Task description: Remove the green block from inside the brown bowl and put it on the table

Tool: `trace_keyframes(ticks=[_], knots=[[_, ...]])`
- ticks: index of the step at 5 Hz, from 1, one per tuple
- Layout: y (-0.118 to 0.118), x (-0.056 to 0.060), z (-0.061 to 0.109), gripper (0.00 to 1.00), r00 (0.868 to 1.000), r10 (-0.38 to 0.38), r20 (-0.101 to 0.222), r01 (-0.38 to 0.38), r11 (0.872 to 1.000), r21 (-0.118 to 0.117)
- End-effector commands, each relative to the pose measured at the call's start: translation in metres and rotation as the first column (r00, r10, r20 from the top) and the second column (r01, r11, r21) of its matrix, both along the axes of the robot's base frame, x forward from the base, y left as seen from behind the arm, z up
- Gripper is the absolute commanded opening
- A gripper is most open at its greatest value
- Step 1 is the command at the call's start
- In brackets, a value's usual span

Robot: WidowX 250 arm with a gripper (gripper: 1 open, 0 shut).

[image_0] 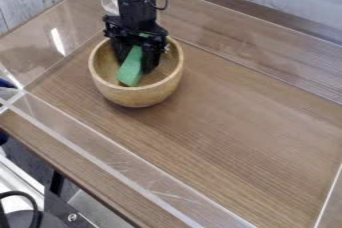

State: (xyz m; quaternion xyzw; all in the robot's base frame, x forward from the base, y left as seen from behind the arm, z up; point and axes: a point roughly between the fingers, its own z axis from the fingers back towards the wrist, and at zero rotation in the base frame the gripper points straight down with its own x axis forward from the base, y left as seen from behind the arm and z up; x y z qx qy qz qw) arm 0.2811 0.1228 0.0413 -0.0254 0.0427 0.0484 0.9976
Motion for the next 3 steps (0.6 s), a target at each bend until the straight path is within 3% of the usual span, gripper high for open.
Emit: trace_keyframes(ticks=[1, 3], knots=[[0.007, 0.012, 0.022, 0.0, 0.998, 0.012, 0.067, -0.013, 1.0, 0.019], [0.004, 0.015, 0.036, 0.0, 0.996, 0.019, 0.082, -0.018, 1.0, -0.004]])
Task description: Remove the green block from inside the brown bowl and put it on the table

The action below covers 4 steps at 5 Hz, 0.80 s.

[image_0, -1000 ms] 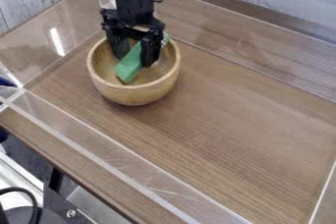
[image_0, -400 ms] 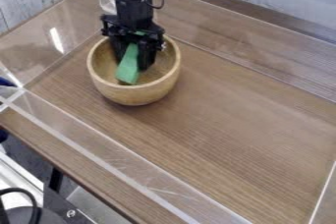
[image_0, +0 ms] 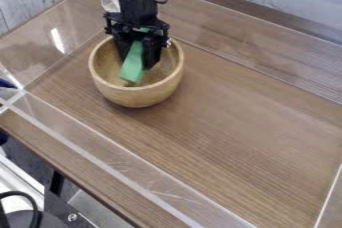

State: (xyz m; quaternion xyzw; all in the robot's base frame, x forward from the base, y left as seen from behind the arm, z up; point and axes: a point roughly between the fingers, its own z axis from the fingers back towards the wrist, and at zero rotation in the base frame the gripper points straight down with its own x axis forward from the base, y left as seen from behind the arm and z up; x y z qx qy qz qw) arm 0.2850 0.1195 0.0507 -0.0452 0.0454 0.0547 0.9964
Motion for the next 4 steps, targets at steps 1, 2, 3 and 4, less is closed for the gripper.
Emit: trace_keyframes(ticks=[1, 2, 3, 4], knots=[[0.006, 0.012, 0.029, 0.0, 0.996, 0.006, 0.088, -0.009, 1.0, 0.029], [0.005, 0.012, 0.03, 0.0, 0.996, 0.009, 0.086, -0.011, 1.0, 0.026], [0.002, 0.013, 0.043, 0.0, 0.994, 0.007, 0.111, -0.01, 1.0, 0.026], [-0.005, 0.013, 0.064, 0.0, 0.988, -0.007, 0.155, 0.002, 1.0, 0.027]])
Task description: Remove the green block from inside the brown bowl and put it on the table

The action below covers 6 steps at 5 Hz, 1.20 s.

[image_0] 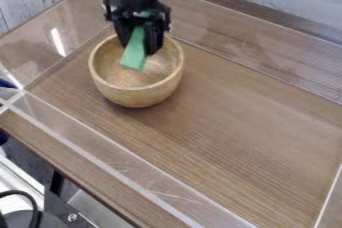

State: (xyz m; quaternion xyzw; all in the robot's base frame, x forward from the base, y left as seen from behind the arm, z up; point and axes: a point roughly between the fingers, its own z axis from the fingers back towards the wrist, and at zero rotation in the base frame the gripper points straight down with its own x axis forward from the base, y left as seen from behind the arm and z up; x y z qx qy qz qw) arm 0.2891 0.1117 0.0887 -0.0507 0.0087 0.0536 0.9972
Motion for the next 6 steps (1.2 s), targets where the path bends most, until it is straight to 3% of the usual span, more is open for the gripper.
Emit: trace_keyframes(ticks=[1, 4, 6], knots=[[-0.011, 0.01, 0.047, 0.0, 0.992, -0.03, 0.123, 0.027, 0.999, 0.023], [-0.066, 0.003, 0.049, 0.0, 0.98, -0.152, 0.128, 0.153, 0.988, 0.003], [-0.124, -0.001, 0.024, 0.0, 0.965, -0.242, 0.104, 0.244, 0.97, 0.002]])
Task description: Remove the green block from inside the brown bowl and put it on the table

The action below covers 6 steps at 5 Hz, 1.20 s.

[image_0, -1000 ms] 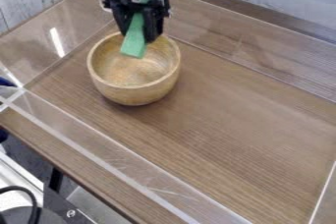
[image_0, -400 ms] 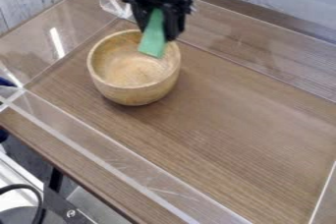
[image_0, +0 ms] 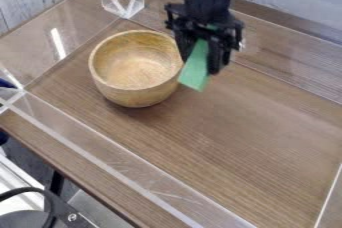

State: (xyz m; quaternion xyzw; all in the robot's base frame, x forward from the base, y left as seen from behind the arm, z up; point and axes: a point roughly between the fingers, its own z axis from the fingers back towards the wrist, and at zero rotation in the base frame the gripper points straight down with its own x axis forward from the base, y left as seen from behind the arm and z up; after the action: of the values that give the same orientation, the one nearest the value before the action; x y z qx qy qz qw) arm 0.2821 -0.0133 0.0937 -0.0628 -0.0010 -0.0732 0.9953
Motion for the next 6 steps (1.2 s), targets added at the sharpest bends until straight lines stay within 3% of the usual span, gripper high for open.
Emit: trace_keyframes(ticks=[1, 4, 6], knots=[[-0.009, 0.001, 0.003, 0.0, 0.999, -0.019, 0.042, 0.018, 1.0, 0.011], [-0.011, -0.006, -0.058, 0.0, 0.997, -0.044, -0.059, 0.046, 0.998, 0.039], [-0.012, -0.002, -0.066, 0.0, 0.996, -0.046, -0.076, 0.05, 0.998, 0.046]])
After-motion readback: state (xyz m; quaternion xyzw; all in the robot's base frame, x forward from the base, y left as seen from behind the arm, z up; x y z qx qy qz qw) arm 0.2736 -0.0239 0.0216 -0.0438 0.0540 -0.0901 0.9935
